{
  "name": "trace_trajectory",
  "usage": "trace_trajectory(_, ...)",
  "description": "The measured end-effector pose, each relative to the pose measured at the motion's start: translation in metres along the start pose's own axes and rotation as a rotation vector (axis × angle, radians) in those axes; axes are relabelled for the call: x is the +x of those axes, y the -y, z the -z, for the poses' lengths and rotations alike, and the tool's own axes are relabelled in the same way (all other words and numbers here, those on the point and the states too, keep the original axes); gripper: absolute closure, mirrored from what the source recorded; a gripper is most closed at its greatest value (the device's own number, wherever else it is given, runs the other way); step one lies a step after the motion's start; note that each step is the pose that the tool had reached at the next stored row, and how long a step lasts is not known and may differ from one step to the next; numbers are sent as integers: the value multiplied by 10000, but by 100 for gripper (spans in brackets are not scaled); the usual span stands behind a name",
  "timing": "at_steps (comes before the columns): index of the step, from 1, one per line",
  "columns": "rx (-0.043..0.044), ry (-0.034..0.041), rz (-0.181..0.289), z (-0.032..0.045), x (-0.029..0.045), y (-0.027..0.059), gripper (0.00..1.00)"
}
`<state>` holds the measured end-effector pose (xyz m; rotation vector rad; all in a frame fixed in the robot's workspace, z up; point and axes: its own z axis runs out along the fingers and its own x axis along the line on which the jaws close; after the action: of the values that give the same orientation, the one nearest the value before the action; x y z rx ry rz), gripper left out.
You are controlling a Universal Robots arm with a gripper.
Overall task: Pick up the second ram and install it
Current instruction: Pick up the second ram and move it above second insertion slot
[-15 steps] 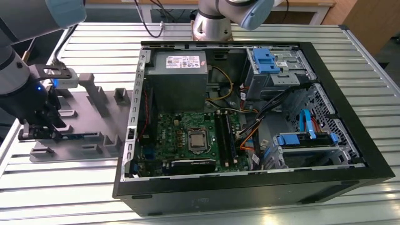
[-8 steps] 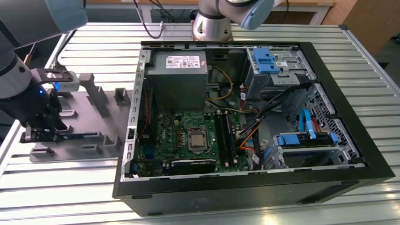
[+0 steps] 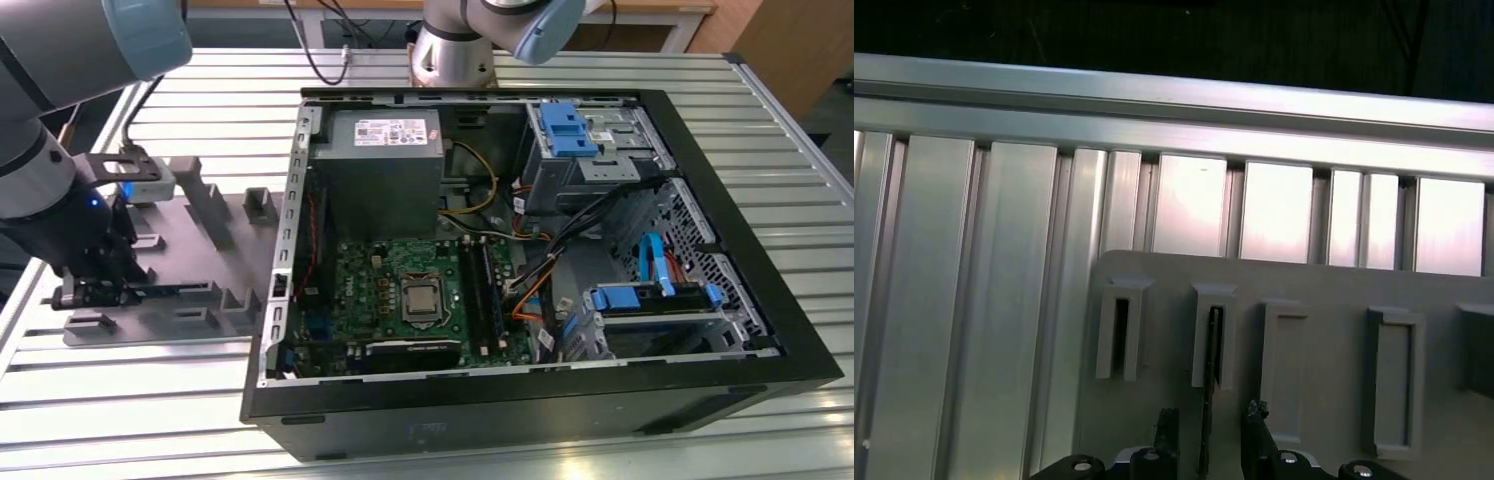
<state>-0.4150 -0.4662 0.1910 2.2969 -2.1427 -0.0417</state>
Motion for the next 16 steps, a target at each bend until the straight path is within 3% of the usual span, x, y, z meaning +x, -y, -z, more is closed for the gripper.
trace_trajectory(4,1,-1,10,-13,1,9,63)
trace_trajectory(5,0,-2,13,-16,1,10,70)
trace_trajectory(16,-1,-7,34,-45,4,37,70)
